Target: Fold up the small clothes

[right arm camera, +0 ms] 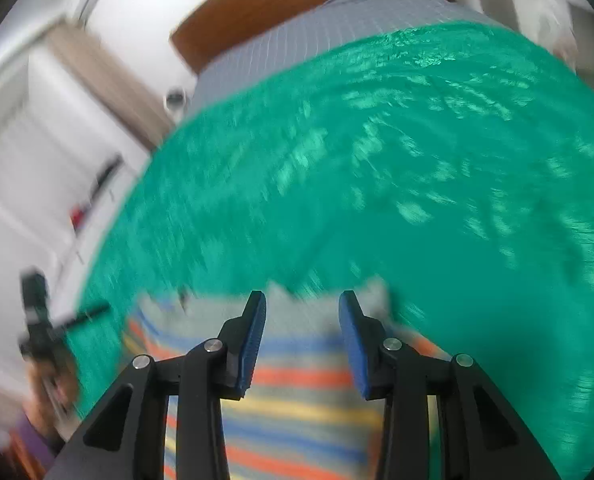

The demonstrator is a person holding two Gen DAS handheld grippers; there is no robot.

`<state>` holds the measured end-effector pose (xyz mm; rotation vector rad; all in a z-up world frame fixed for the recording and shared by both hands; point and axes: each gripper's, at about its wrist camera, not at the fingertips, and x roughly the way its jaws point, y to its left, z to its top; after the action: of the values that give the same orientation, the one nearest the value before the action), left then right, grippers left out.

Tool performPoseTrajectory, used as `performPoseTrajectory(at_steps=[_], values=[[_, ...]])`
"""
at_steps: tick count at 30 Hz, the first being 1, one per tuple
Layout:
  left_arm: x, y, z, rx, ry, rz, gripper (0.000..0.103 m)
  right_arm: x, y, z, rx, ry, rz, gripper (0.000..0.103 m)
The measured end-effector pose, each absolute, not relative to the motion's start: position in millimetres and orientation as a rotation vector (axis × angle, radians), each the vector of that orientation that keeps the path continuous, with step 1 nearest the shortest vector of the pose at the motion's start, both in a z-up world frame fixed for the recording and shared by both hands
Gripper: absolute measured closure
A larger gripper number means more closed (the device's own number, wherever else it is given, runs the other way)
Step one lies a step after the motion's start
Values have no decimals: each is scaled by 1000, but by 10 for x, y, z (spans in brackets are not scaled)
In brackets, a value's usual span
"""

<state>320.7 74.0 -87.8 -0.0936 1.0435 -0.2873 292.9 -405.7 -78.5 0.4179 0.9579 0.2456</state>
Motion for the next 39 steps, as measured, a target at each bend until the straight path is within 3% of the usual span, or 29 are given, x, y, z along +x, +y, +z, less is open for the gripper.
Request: performPoseTrajectory(at_steps=[10, 13, 24, 27, 29, 33, 39], values=[[2033, 784, -1340, 15, 1129, -297, 23, 1714, -4046, -1260, 410, 1205, 354, 64], [1988, 704, -1351, 40, 1116, -280, 23, 1631, -3926, -1362, 374, 1265, 353, 100], [1843, 675, -1378, 104, 1101, -253, 22, 1294, -4045, -1468, 366, 1285, 233, 101], [1726, 717, -1295, 94, 1085, -235, 22, 1263, -4097, -1407, 378, 1249, 234, 92], [1626, 723, -1211, 89, 1043, -237, 22, 1189, -4166, -1300, 385, 1214, 210, 67], [1466, 642, -1102, 117, 951, -227, 21, 998, -4190, -1007, 347, 1109, 178, 63], [1362, 540, -1172, 118, 942, -221, 20, 562, -4044, -665, 254, 937, 135, 48]])
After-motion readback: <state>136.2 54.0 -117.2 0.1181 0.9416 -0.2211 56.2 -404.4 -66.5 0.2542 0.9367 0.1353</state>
